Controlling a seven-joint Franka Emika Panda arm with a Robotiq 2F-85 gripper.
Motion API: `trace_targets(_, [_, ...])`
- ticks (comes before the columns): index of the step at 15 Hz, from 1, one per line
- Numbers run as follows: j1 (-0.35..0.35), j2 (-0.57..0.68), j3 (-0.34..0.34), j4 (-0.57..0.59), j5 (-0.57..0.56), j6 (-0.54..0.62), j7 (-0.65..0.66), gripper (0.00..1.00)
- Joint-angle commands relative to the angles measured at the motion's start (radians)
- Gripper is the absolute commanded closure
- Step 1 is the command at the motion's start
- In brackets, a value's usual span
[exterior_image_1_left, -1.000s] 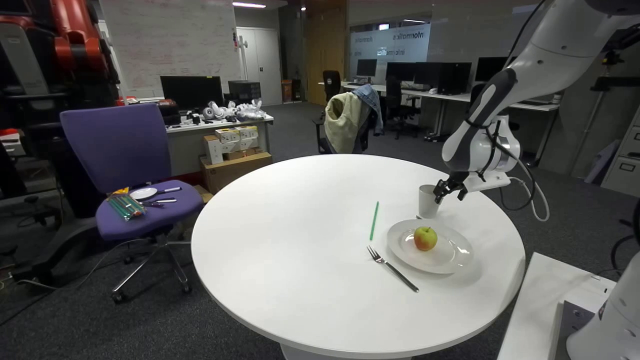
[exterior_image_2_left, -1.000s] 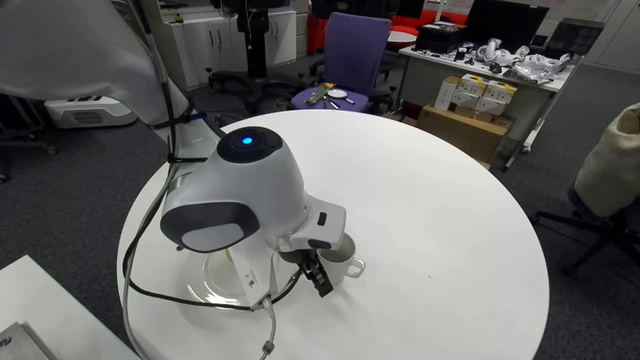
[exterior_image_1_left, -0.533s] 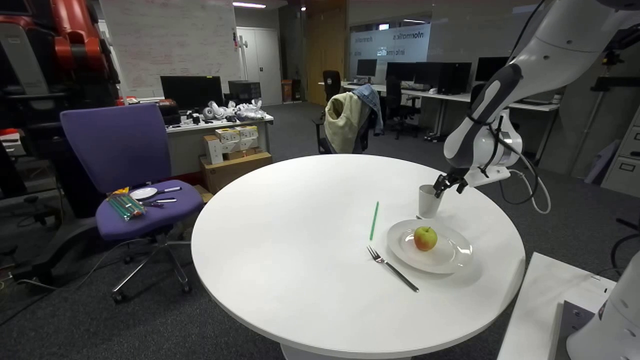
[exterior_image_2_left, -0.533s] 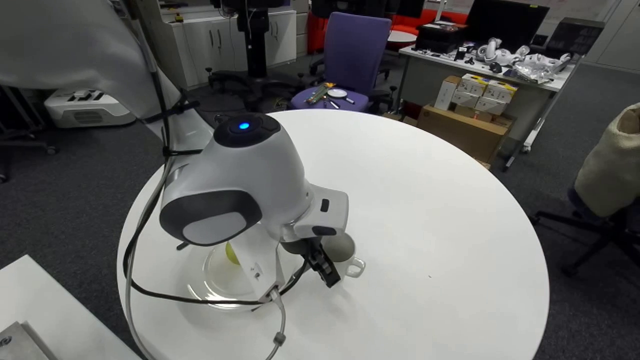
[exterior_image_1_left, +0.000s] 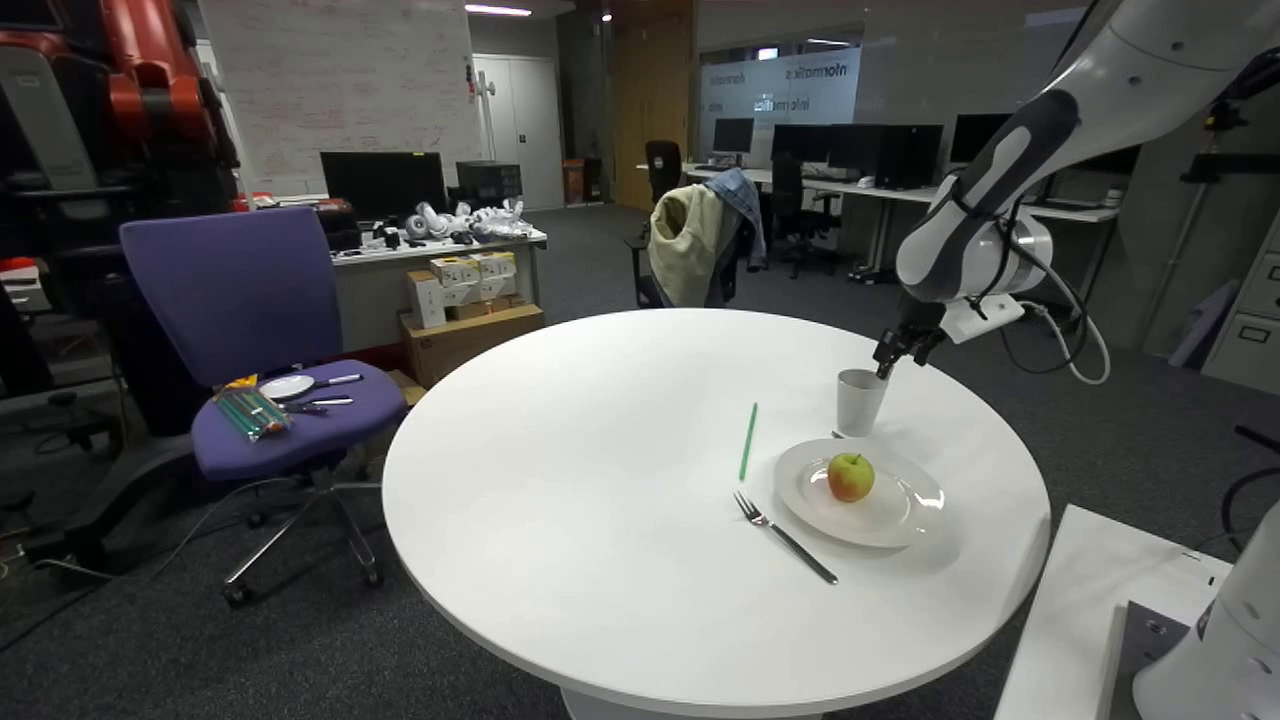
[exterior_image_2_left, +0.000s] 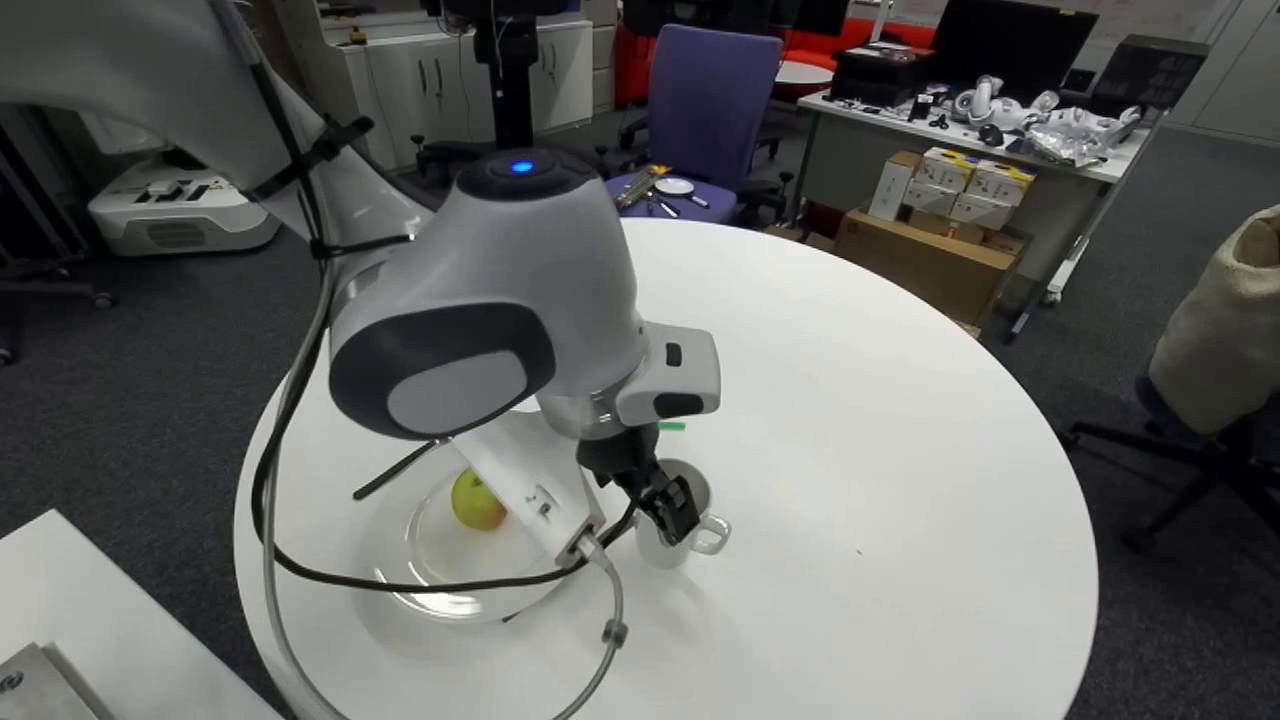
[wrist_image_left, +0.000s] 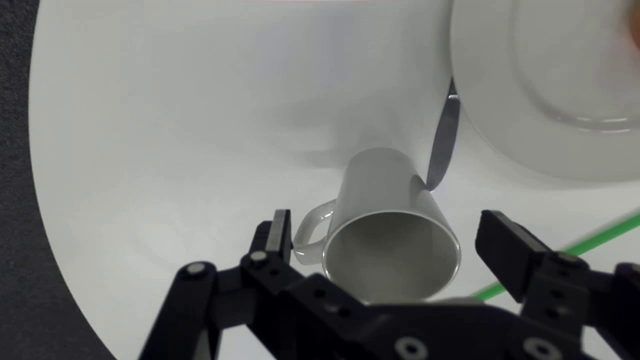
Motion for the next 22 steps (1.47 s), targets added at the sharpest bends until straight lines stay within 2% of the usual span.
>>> trace_targets(1, [0.018, -0.029, -0.030, 0.102, -0.097, -0.214, -0.057, 0.00])
trace_targets(4, [0.028, -0.008, -0.050, 0.192, -0.213, -0.275, -0.033, 0.00])
trace_targets(6, [0.037, 0.024, -0.067, 0.255, -0.316, -0.277, -0.019, 0.00])
trace_targets(9, [0.038, 0.090, -0.064, 0.337, -0.378, -0.254, -0.043, 0.00])
trace_targets(13, [0.024, 0.179, -0.018, 0.407, -0.322, -0.242, -0.143, 0.00])
trace_targets(17, [-0.044, 0.268, 0.094, 0.463, -0.170, -0.317, -0.412, 0.00])
trace_targets(18, [-0.035, 0.290, 0.089, 0.484, -0.170, -0.371, -0.425, 0.00])
trace_targets(19, [-0.003, 0.254, 0.059, 0.422, -0.195, -0.293, -0.348, 0.00])
trace_targets(22, [-0.009, 0.296, 0.069, 0.457, -0.187, -0.331, -0.383, 0.00])
